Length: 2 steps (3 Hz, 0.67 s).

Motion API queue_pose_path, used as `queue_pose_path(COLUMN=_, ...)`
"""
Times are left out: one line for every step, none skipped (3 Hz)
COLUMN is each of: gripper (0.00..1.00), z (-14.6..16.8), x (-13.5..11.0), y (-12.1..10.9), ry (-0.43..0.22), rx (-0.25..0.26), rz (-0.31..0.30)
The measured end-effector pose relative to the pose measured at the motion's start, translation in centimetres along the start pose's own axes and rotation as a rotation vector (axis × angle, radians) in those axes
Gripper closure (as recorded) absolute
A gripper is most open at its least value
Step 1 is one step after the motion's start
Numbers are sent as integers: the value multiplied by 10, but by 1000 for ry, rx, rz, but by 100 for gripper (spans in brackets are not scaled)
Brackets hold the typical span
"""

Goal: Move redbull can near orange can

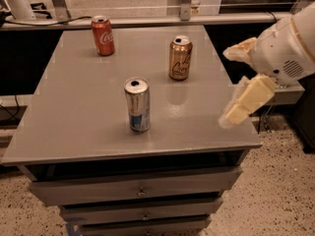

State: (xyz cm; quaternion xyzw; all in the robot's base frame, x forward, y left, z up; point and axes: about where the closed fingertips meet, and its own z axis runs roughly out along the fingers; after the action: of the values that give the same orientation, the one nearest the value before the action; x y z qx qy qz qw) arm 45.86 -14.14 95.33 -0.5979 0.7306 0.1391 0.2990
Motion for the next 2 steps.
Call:
queue_pose_path(gripper=0, z=35, x=-28, y=2, ry=-175, rx=-52, rz=-8)
queue_pose_path(gripper=0, z=72, x=-50, y=12, ry=-317, rx=-105, rz=-6)
